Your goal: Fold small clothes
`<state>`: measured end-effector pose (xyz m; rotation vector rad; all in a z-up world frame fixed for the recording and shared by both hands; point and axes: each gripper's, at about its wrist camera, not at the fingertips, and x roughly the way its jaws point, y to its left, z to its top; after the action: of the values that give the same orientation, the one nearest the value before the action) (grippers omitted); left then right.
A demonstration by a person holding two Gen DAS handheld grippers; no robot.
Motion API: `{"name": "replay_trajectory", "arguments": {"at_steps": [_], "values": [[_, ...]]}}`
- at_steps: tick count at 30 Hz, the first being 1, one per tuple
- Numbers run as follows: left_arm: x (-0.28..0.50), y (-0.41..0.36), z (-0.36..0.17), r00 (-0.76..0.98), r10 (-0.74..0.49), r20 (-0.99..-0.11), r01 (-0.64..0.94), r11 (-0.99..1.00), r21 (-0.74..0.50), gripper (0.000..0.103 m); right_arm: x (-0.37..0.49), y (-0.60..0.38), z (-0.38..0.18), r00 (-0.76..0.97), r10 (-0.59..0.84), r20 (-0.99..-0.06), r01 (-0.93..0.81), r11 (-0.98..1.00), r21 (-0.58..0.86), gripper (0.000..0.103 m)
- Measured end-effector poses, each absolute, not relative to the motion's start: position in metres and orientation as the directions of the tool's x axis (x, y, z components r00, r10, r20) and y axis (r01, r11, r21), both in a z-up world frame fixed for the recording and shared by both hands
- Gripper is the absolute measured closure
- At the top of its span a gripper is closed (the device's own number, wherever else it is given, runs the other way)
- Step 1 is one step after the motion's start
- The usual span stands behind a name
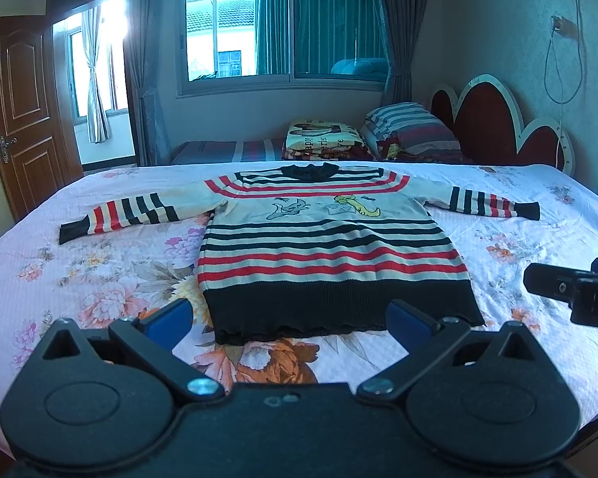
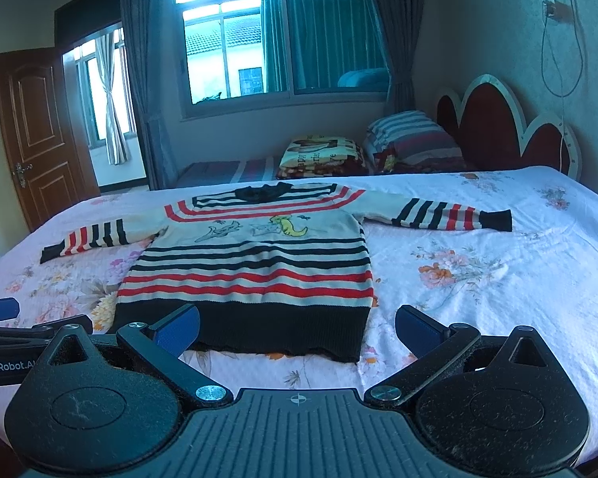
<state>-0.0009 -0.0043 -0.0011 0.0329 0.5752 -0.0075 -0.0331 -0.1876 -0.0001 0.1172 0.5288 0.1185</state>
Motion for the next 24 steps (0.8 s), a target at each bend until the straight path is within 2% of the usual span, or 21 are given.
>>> {"name": "replay_trajectory", "arguments": {"at_steps": [24], "values": [[0.0024, -0.0018, -0.0079, 0.83, 0.0, -0.557, 0.016, 1.0, 0.024, 0.001, -0.0287, -0.1839, -0.0051, 0.847, 0.148, -0.51, -0.089, 0.986, 0.138, 0.0]]}}
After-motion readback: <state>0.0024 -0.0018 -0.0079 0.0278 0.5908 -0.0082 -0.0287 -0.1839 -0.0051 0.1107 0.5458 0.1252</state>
